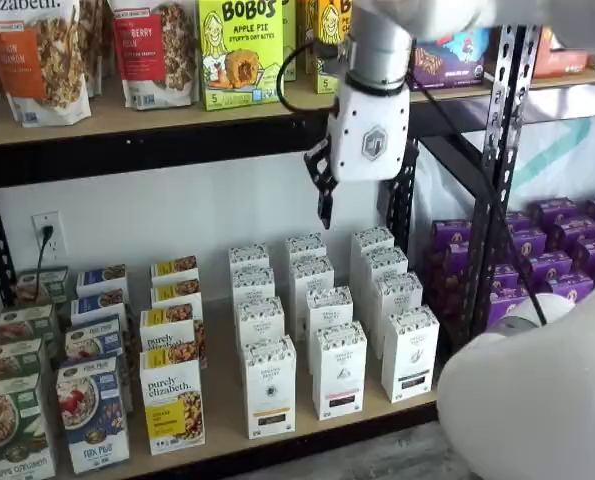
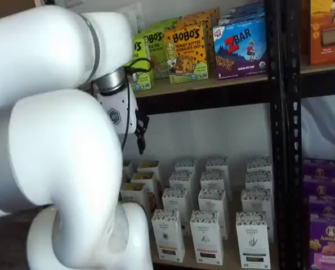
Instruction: Pick up the white box with a yellow strip in the middle, on the bottom shelf, the fourth box from the left
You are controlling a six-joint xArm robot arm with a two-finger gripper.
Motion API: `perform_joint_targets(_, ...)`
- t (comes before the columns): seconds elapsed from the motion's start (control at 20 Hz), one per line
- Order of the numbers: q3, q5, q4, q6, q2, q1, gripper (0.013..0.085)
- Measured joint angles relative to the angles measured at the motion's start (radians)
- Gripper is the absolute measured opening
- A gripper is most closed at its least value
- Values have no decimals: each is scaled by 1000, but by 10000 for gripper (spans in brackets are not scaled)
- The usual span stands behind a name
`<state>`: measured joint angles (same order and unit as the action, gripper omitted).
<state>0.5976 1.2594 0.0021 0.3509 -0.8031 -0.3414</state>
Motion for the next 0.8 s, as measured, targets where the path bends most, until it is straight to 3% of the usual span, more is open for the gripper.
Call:
perform_joint_targets(0.05,-28,-61,-45,33,12,-17,850)
perform_joint_targets(0.2,-73,-150,27,-28,50,16,850)
perform_joint_targets(0.45,-113,-275,43,-55,129,31,850)
perform_joint_targets(0.8,-126,-383,69,-93,228,48,850)
